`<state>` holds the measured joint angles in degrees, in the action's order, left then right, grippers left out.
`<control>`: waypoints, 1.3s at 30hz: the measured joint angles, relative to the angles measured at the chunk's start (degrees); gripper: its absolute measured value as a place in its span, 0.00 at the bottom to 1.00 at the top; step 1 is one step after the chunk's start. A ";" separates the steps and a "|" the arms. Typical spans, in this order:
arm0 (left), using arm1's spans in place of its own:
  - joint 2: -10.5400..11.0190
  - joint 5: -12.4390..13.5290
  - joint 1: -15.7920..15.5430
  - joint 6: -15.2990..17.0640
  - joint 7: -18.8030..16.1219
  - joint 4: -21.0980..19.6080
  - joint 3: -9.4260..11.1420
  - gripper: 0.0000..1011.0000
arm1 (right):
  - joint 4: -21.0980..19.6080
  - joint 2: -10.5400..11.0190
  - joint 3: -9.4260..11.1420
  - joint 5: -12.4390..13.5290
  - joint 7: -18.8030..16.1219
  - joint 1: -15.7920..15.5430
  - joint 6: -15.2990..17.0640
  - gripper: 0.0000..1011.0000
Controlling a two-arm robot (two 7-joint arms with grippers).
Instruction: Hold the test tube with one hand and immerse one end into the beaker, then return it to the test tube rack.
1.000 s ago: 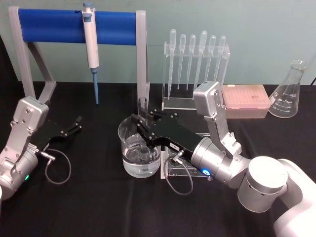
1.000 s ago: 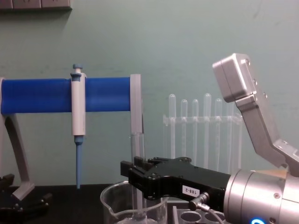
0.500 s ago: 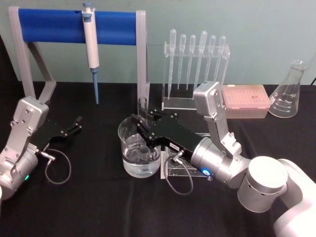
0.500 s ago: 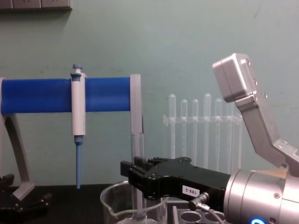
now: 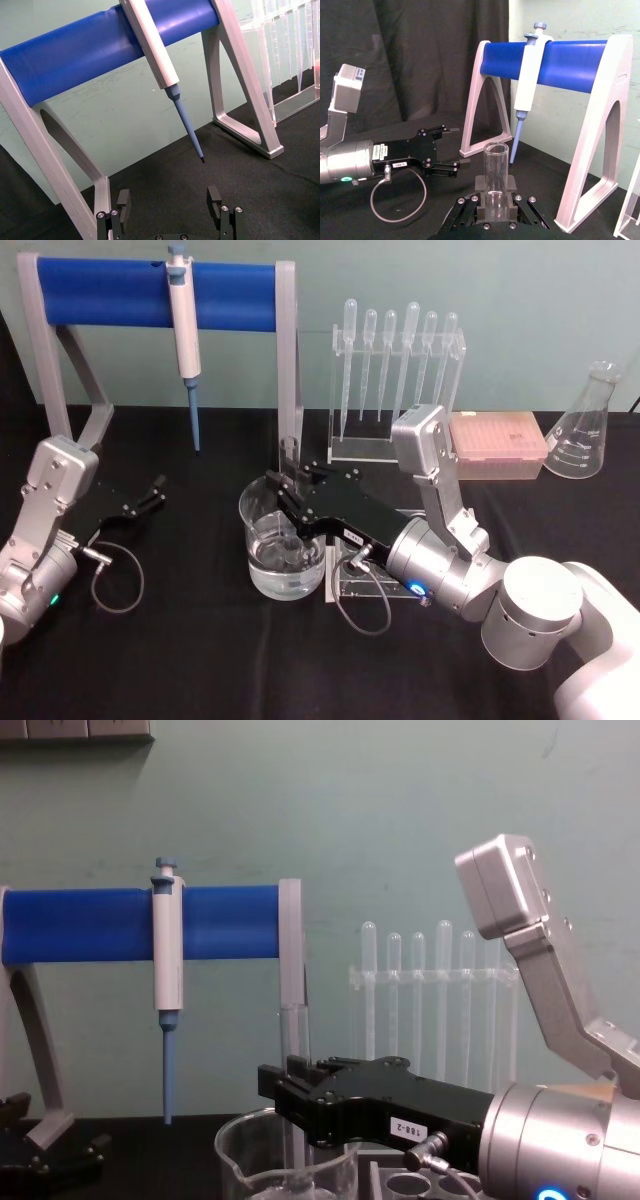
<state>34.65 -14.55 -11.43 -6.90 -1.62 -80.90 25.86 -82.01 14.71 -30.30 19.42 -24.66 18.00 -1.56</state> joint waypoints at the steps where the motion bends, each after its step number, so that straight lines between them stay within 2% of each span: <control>1: 0.00 0.00 0.00 0.00 0.00 0.00 0.00 0.99 | 0.00 0.00 0.00 0.00 0.00 0.00 0.00 0.22; 39: 0.00 0.00 0.00 0.00 0.00 0.00 0.00 0.99 | 0.00 0.00 0.00 0.00 0.00 0.00 0.00 0.22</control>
<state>34.65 -14.55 -11.43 -6.90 -1.62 -80.90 25.86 -82.01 14.71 -30.30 19.42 -24.66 18.00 -1.56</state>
